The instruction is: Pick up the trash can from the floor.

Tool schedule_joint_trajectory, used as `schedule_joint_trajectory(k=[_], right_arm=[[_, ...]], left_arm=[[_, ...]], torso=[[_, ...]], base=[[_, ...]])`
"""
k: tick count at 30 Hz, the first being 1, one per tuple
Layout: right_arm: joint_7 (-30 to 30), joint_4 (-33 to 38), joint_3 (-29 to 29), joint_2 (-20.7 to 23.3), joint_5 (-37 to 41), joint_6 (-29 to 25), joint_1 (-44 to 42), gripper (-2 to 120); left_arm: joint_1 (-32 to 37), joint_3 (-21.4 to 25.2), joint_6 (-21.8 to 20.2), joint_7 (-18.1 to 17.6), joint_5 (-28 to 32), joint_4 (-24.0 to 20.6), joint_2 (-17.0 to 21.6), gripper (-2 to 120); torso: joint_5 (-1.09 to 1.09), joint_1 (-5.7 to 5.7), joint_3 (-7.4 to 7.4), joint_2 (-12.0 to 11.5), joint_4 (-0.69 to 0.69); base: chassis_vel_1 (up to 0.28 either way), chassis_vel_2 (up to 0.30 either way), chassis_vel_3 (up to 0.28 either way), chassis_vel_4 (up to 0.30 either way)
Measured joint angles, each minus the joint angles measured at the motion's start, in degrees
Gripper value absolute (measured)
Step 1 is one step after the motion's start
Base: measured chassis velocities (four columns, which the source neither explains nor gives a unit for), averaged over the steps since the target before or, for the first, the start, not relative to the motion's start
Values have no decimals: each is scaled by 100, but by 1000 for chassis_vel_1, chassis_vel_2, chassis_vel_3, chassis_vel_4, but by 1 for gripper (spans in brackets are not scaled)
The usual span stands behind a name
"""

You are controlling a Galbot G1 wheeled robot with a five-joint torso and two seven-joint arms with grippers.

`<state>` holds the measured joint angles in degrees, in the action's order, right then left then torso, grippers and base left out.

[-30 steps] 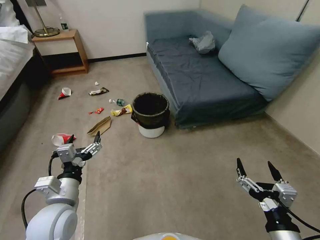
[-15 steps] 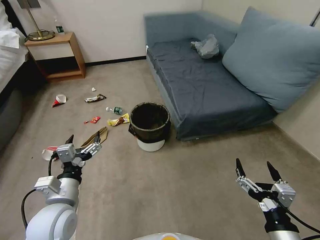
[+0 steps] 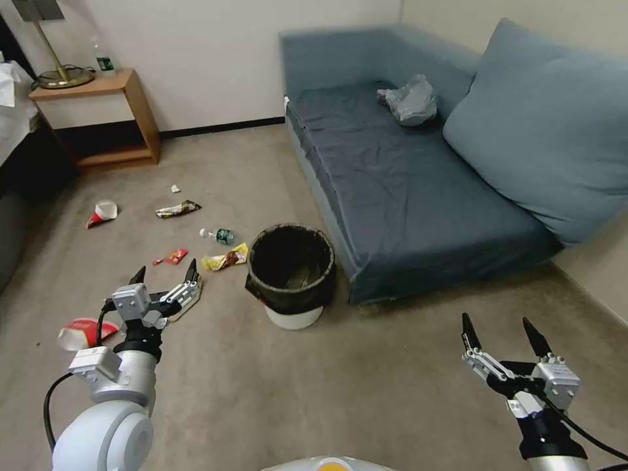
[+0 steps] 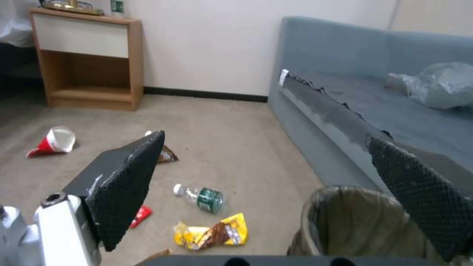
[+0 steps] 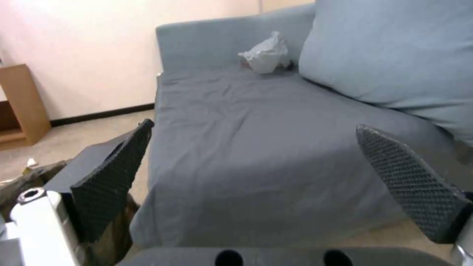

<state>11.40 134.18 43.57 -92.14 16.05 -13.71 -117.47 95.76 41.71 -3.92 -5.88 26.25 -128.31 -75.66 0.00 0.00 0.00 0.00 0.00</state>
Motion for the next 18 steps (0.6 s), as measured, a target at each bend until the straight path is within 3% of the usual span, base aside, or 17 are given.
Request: schedule_joint_trajectory(k=[10,18], right_arm=[[39,99,-68,0,147,54,-43,100],[68,97,-85,0,147,48,-37,100]], left_arm=[[1,-3,2,-14,0,-32,-1,100],[-5,-3,-27,-8,0,-52,7,100]], torso=[[-1,1,1,0,0],[0,0,0,0,0]], base=[[-163,163,160,-160],[-7,29,24,-30]])
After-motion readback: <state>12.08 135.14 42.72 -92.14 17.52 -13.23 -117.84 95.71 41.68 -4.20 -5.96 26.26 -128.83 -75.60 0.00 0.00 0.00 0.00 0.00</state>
